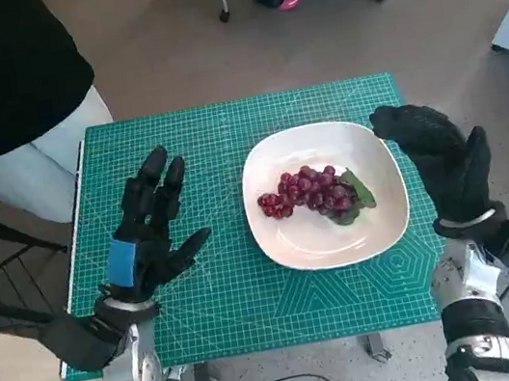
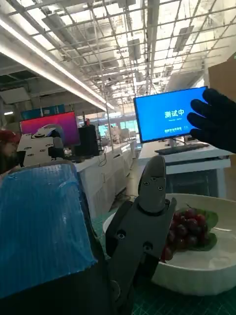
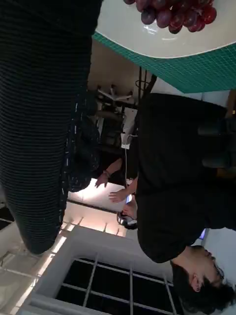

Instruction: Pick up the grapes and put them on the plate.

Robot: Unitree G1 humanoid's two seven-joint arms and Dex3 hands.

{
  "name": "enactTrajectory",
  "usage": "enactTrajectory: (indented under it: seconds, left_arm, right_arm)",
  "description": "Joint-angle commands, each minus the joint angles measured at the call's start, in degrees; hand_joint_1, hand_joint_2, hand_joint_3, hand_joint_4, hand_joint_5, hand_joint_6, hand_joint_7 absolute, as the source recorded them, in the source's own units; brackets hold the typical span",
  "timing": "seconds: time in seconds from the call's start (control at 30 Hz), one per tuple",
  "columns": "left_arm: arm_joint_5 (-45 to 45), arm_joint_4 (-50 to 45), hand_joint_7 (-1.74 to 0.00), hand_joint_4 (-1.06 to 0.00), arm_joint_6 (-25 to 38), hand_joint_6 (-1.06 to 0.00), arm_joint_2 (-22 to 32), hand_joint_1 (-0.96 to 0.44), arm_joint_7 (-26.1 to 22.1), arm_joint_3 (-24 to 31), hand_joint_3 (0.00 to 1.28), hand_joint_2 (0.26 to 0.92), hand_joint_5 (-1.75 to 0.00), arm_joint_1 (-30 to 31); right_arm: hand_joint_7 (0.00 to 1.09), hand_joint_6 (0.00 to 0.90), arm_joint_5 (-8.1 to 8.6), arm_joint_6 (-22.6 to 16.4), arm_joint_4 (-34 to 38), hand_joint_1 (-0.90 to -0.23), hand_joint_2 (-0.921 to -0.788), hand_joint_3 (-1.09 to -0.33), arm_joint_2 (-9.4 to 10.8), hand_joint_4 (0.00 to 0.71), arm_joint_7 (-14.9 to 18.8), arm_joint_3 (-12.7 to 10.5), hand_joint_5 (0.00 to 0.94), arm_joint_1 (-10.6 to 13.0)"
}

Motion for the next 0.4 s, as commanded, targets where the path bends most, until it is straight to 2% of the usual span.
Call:
enactTrajectory:
  seconds: [0.03, 0.4]
  left_arm:
    - [-0.6, -0.1, -0.44, -0.13, -0.5, 0.00, -0.3, -0.35, -0.4, 0.1, 0.25, 0.921, 0.00, 1.1]
    - [-0.5, -0.2, -0.46, -0.12, -1.0, 0.00, -0.6, -0.38, -0.5, 0.2, 0.25, 0.921, 0.00, 1.7]
  right_arm:
    - [0.03, 0.631, -0.98, -0.1, 0.9, -0.336, -0.921, -0.426, 0.0, 0.675, -0.1, 0.1, 0.008, 1.9]
    - [0.02, 0.628, -0.89, 0.1, 1.0, -0.340, -0.921, -0.427, 0.8, 0.674, -0.4, 0.4, 0.004, 2.3]
